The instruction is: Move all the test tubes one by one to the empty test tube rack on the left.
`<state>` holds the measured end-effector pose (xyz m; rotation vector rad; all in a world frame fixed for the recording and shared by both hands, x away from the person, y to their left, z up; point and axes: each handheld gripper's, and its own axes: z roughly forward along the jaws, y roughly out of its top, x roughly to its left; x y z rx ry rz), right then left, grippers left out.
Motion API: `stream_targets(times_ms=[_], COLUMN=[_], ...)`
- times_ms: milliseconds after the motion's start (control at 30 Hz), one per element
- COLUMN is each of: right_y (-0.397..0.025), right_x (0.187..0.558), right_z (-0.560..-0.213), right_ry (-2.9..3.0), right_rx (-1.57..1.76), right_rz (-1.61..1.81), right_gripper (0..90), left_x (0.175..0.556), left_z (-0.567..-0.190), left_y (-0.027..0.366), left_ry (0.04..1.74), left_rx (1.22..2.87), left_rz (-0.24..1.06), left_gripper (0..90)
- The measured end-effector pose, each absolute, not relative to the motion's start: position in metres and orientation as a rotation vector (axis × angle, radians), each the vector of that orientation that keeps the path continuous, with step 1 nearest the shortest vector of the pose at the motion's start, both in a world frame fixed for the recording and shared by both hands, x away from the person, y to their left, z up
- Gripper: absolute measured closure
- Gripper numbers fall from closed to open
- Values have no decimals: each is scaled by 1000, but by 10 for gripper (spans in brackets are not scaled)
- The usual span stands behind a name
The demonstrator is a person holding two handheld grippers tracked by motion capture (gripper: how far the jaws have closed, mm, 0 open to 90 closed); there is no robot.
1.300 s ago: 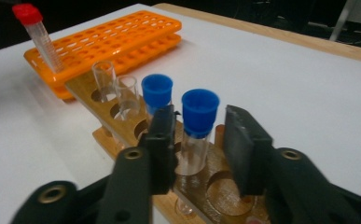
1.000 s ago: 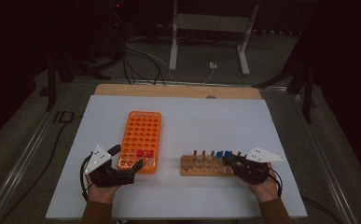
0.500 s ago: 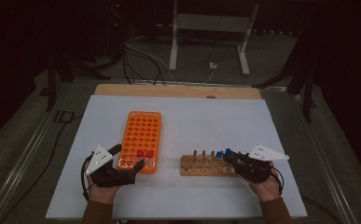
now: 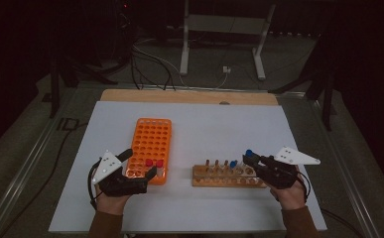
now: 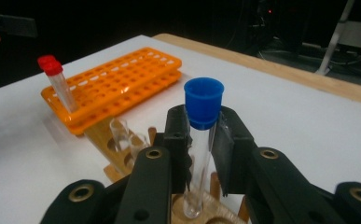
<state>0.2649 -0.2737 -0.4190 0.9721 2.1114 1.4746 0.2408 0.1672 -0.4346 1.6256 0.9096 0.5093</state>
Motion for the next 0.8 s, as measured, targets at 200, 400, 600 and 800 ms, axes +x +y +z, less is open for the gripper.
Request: stream_targets(times_ms=[200,400,600,800], right_y=[-271,-264,-253,-235], right_x=[268,274,280,286], right_z=[-406,-397,-389,-386], right_ry=[2076,2059,2055,2088], right_rx=[964,959,943,915], right_rz=[1486,1492,1503,1516], right_gripper=[769,769,769,769], left_x=[242,244,247,251], left_z=[-427,-421,-416,-413], left_y=[158,147,136,123], left_ry=[864,833,809,803], left_rx=[1624,1645,1659,1689], left_rz=[494,487,477,474], left_gripper=[15,16,31,56])
